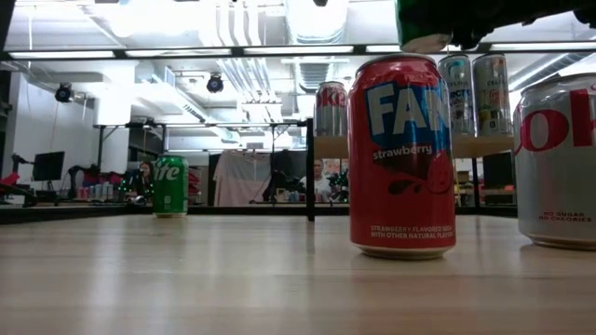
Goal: Place canned beverage on shelf
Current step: Put the bottom green soda can on the shelf aligned in front of the other green soda can
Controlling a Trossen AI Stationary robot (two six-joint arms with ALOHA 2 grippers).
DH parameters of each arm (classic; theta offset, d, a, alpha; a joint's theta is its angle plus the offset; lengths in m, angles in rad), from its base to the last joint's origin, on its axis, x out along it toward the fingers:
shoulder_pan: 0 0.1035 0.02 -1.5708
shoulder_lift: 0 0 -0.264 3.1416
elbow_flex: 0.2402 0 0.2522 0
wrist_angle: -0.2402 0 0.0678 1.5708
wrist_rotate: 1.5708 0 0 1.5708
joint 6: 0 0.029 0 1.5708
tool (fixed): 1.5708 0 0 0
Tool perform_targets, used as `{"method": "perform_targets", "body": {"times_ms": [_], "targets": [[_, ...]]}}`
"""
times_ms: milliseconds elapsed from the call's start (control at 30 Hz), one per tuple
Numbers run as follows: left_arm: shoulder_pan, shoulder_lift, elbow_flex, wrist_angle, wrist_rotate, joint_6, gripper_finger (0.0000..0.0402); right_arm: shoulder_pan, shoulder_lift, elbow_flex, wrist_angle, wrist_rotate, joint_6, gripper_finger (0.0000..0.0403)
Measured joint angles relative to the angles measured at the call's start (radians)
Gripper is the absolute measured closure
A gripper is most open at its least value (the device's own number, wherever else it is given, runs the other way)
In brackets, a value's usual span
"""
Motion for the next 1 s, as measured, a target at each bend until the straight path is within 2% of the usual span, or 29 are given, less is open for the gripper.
{"method": "perform_targets", "body": {"times_ms": [133, 300, 467, 800, 900, 1000], "targets": [[-0.002, 0.035, -0.054, 0.175, 0.000, -0.040, 0.0020, 0.000, 0.005, 0.003, -0.002, 0.000, 0.001, 0.0117], [-0.002, 0.092, -0.034, 0.193, -0.010, -0.059, 0.0020, 0.000, 0.005, 0.005, 0.000, 0.000, 0.000, 0.0117], [-0.002, 0.141, -0.013, 0.185, -0.062, -0.069, 0.0020, 0.000, 0.006, 0.005, 0.000, 0.000, 0.005, 0.0117], [-0.009, 0.242, 0.061, 0.253, -0.061, -0.075, 0.0021, 0.000, 0.006, 0.006, -0.003, 0.008, 0.009, 0.0117], [-0.011, 0.264, 0.079, 0.254, -0.064, -0.074, 0.0037, -0.001, 0.006, 0.006, -0.007, 0.008, 0.009, 0.0117], [-0.016, 0.270, 0.079, 0.272, -0.093, -0.073, 0.0083, 0.000, 0.006, 0.006, -0.011, 0.004, 0.010, 0.0117]]}}
